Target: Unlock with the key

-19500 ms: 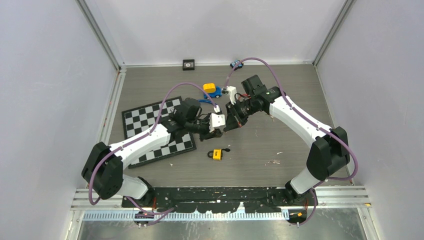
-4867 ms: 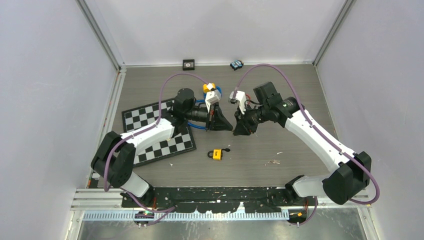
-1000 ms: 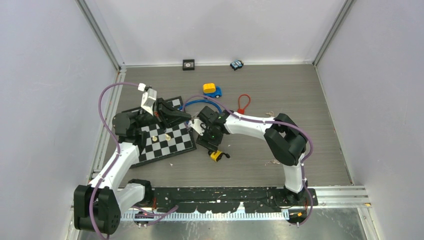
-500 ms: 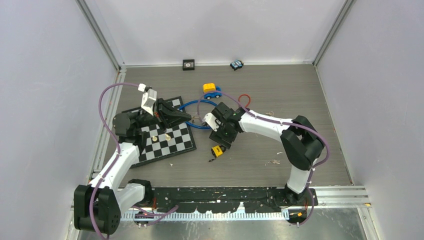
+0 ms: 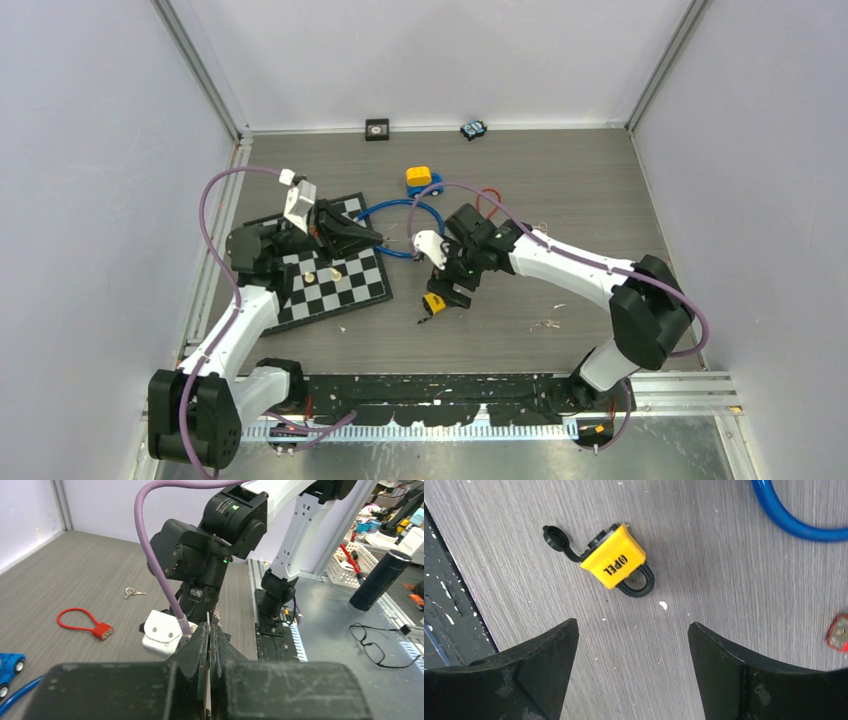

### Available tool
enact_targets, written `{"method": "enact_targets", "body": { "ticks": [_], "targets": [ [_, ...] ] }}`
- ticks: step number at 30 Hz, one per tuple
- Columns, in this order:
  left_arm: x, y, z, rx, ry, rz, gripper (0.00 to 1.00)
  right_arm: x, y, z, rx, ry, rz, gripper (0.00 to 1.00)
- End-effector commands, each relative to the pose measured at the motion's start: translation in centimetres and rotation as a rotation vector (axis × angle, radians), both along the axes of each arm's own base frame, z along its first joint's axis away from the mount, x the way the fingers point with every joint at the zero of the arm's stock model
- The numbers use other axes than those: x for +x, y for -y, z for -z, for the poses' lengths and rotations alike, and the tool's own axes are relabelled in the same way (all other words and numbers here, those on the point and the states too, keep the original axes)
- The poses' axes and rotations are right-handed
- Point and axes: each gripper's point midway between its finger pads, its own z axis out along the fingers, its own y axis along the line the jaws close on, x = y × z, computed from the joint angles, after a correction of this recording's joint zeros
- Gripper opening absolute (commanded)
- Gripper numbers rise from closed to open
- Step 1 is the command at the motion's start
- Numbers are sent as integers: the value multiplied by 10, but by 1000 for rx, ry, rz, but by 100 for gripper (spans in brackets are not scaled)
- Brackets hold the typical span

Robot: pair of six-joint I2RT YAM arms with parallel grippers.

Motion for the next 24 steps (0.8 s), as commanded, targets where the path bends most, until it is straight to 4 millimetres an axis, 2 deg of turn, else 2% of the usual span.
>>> {"method": "enact_targets", "body": {
  "ticks": [1, 6, 15, 24],
  "targets": [
    [-12, -1, -21, 10, 48, 46, 0, -4, -25, -3, 66, 28, -178, 87],
    [-15, -1, -38, 10, 46, 71, 0, -2, -34, 9, 23, 63, -284, 89],
    [-7, 0, -42, -4, 52, 57, 0, 6, -44, 22, -42, 68, -373, 90],
    [-5, 0, -48, -14, 57, 49, 0, -4, -48, 44, -111, 51, -453, 90]
  ]
}}
